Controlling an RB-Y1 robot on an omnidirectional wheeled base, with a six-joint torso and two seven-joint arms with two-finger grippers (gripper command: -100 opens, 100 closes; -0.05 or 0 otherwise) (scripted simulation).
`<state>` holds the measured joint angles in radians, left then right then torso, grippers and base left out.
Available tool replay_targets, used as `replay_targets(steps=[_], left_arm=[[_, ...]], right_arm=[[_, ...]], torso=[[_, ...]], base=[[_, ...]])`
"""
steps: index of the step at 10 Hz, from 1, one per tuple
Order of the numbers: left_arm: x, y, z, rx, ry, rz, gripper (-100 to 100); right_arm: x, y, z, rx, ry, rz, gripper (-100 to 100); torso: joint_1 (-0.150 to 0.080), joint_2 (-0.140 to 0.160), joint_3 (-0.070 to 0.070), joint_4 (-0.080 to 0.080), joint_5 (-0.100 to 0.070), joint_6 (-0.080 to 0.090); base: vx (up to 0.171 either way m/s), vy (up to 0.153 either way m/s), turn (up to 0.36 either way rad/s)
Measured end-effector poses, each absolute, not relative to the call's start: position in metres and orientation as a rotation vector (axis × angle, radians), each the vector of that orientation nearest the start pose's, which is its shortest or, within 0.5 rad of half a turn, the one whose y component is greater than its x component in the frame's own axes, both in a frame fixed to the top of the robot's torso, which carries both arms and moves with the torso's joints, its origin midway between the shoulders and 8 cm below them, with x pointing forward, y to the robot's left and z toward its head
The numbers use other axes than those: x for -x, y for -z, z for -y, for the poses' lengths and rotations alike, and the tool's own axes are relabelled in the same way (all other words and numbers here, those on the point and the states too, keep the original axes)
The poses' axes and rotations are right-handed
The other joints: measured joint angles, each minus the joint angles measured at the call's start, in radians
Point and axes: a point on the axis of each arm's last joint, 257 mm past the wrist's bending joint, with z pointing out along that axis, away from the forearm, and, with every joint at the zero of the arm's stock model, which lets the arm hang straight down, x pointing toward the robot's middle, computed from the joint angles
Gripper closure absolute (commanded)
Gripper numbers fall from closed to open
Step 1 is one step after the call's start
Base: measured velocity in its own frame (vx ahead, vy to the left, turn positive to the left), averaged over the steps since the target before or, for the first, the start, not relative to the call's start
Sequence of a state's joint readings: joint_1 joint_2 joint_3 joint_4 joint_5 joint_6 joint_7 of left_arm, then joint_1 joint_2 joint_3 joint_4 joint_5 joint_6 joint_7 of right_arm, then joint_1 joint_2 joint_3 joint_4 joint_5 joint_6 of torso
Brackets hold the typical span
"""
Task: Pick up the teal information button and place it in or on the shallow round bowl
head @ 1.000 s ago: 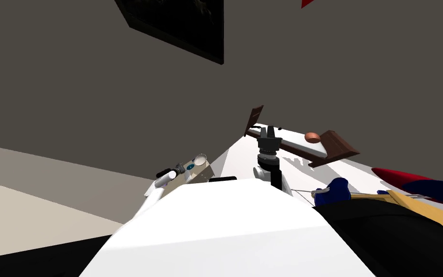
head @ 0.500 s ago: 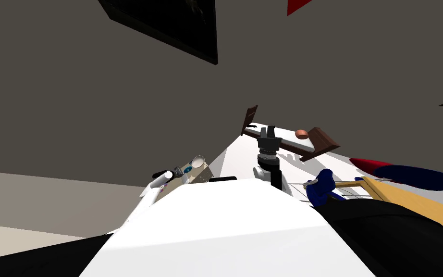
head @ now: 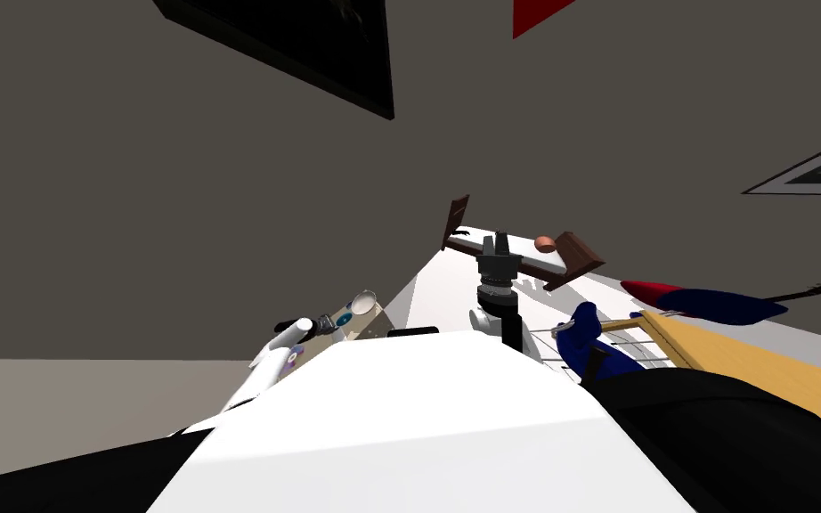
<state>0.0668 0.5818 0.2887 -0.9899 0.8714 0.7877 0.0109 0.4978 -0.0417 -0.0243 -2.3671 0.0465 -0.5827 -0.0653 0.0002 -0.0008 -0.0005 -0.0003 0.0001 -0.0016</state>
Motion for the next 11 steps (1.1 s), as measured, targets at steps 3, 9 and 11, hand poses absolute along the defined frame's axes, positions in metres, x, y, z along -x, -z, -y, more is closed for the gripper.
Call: replay_targets(steps=[3, 9, 11], left_arm=[[-0.282, 0.502, -0.548, 2.702, 0.49, -1.108, -100], [-0.246, 0.508, -0.553, 2.9, 0.432, -1.018, -100], [-0.236, 0.507, -0.55, 2.971, 0.421, -0.983, -100]], right_arm=[[-0.31, -0.076, 0.266, -0.476, -1.353, -0.544, 0], [-0.31, -0.076, 0.266, -0.476, -1.353, -0.544, 0], [-0.31, -0.076, 0.266, -0.476, -1.353, -0.544, 0]], torso=[[0.0, 0.0, 0.0, 0.0, 0.0, 0.001], [0.0, 0.0, 0.0, 0.0, 0.0, 0.0], [0.0, 0.001, 0.001, 0.0, 0.0, 0.0]], base=[[0.002, 0.008, -0.104], [0.0, 0.011, -0.123], [-0.019, 0.021, -0.083]])
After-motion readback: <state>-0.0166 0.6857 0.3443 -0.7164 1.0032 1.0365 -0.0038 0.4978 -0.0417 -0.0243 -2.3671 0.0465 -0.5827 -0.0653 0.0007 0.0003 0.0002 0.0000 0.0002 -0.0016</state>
